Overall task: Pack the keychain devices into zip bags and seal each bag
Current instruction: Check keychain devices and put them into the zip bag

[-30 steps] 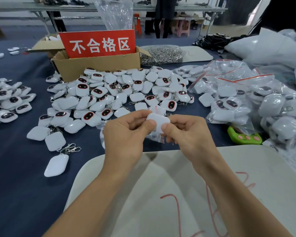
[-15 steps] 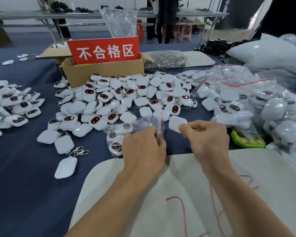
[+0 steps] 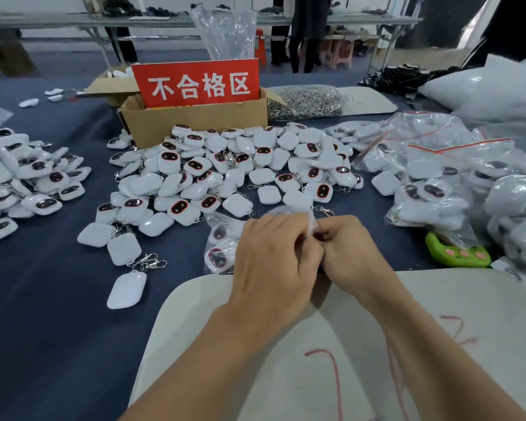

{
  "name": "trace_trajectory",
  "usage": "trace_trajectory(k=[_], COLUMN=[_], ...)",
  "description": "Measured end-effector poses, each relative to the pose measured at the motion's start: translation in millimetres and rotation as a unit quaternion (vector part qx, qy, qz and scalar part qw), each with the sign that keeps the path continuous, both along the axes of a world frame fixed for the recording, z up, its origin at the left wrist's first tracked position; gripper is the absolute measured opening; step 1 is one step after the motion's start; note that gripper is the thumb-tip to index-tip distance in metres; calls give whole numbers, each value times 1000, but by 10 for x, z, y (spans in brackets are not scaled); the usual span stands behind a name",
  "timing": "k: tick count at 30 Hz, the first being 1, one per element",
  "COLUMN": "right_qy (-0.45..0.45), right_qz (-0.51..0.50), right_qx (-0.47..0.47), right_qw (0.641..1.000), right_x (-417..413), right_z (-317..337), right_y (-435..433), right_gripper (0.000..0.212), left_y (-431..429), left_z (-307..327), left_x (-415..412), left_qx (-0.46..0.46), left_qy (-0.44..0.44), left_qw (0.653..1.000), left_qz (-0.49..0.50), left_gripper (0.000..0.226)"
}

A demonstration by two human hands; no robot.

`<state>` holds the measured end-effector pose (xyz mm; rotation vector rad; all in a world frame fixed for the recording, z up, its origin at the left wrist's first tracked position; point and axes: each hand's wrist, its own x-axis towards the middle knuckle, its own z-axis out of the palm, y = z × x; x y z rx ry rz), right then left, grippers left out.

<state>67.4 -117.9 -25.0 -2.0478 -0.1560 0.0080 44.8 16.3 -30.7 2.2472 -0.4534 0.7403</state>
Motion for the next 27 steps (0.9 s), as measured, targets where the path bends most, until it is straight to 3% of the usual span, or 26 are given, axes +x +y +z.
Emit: trace_trajectory(k=[3,5,8,11,14,17,21,24,27], right_qy=[-16,-34,-45,-62,-67,-63,-58,-45,-46], right_qz=[2,-28,-53,-123,-208,-258,-247,-172,-73], right_qx=[-177,-233,-96,86,78,67,39,-25,-153], right_qw=[984,972,993,987,973,962,967,984,984], right_x=[-26,-35,-35,-27,15,74,174,239,296], right_z=[-27,-38,-9,23,-39,-97,-171,-193,-162], right_y=[18,48,77,48,12,-27,-105,-128,-151], right_gripper=[33,34,39,27,23,28,45,55,56], left_y=[17,25,65,206,288,362,836,1025,1008], left_z=[10,16,51,104,120,148,186,84,-4], left_x=[-2,-16,-27,85,108,106,387,449,430], left_qx=[-27,-54,-111,-200,-269,-204,-285,-259,-132], left_qy=[34,51,45,42,100,103,61,164,261], left_qw=[998,995,993,976,958,973,946,940,952], left_qz=[-43,-63,-24,73,-3,-30,142,153,89], left_gripper=[20,20,18,16,24,27,31,34,28])
